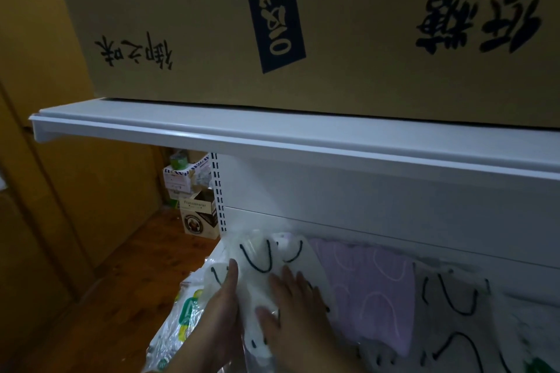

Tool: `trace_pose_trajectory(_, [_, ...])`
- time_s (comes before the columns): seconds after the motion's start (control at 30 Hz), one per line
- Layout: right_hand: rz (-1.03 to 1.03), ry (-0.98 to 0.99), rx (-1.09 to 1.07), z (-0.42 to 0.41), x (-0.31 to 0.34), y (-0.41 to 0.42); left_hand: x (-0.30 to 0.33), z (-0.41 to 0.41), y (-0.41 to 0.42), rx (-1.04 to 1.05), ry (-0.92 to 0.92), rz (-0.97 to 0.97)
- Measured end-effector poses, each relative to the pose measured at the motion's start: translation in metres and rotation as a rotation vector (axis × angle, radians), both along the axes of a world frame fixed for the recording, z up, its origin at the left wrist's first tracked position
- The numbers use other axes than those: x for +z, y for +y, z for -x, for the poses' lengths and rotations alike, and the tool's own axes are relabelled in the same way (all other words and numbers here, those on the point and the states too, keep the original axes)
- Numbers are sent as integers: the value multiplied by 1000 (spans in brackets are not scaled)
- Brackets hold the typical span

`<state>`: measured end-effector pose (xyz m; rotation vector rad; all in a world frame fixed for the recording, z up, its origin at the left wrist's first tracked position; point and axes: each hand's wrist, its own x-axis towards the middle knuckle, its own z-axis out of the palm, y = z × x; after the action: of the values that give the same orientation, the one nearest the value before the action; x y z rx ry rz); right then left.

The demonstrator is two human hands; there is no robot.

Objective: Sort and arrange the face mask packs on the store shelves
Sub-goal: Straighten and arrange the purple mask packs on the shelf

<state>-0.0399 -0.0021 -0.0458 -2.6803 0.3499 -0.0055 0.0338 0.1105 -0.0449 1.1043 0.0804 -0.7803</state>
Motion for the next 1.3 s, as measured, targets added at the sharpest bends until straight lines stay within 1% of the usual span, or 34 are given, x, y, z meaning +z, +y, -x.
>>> trace_pose_trajectory(0.07, [10,68,9,-2,-3,8,1,2,-1,-27,-40,11])
trace_pose_trajectory(0.13, [-6,93,41,-4,-4,11,-1,3,1,11,-109,-2])
trace_pose_trajectory(0.2, [-48,78,37,-5,-6,8,-3,0,8,31,-129,-35])
trace_pose_trajectory(0.27, [-79,39,-22,-5,-6,-4,-2,-5,17,38,-115,-58])
trace_pose_trajectory(0.3, [-53,42,-50,-5,-7,-13,-3,-9,22,52,-116,-63])
trace_pose_trajectory(0.33, [17,71,-74,-6,-9,-23,-4,-13,26,71,-126,-65])
trace_pose_trajectory(0.4, [176,181,-98,-6,-16,-36,-5,-17,33,98,-149,-48])
trace_pose_trajectory(0.47, [232,234,-107,-7,-23,-38,-6,-17,37,100,-154,-11])
trace_pose_trajectory(0.53, [259,187,-112,-10,-28,-34,-7,-18,41,87,-150,4])
trace_pose_trajectory(0.6, [292,76,-153,-10,-21,-32,-8,-20,45,59,-163,12])
trace_pose_trajectory(0.63, [254,5,-190,-8,-15,-31,-6,-21,47,45,-170,9])
trace_pose_trajectory(0.73, [-34,-240,-244,-2,4,-25,-1,-26,48,6,-202,29])
trace_pose_trajectory(0.77, [-121,-293,-217,0,11,-19,0,-26,45,-5,-201,41])
trace_pose_trajectory(0.8, [-156,-313,-167,2,17,-9,2,-23,41,-16,-199,59])
trace_pose_trajectory(0.83, [-124,-300,-101,5,18,2,3,-19,34,-18,-176,80])
trace_pose_trajectory(0.9, [140,-249,-1,11,12,23,5,-9,17,-18,-87,71])
trace_pose_trajectory(0.93, [195,-195,-6,16,18,30,6,-4,10,-25,-68,52])
trace_pose_trajectory(0.97, [204,-169,-40,20,24,36,6,-1,2,-43,-66,52])
trace_pose_trajectory(1.03, [213,-255,-104,29,26,35,8,4,-10,-94,-47,75])
trace_pose_trajectory(1.1, [172,-242,-217,48,33,25,8,7,-23,-199,-13,117])
trace_pose_trajectory(1.13, [189,-280,-281,58,29,16,10,10,-32,-276,28,142])
trace_pose_trajectory(1.17, [137,-331,-391,67,24,4,11,14,-40,-361,94,185])
trace_pose_trajectory(1.2, [-17,-385,-551,81,24,-7,15,20,-51,-459,134,189])
trace_pose_trajectory(1.27, [-464,-421,-843,108,26,-23,18,33,-74,-622,119,151])
trace_pose_trajectory(1.3, [-691,-424,-908,122,28,-29,15,38,-87,-666,56,99])
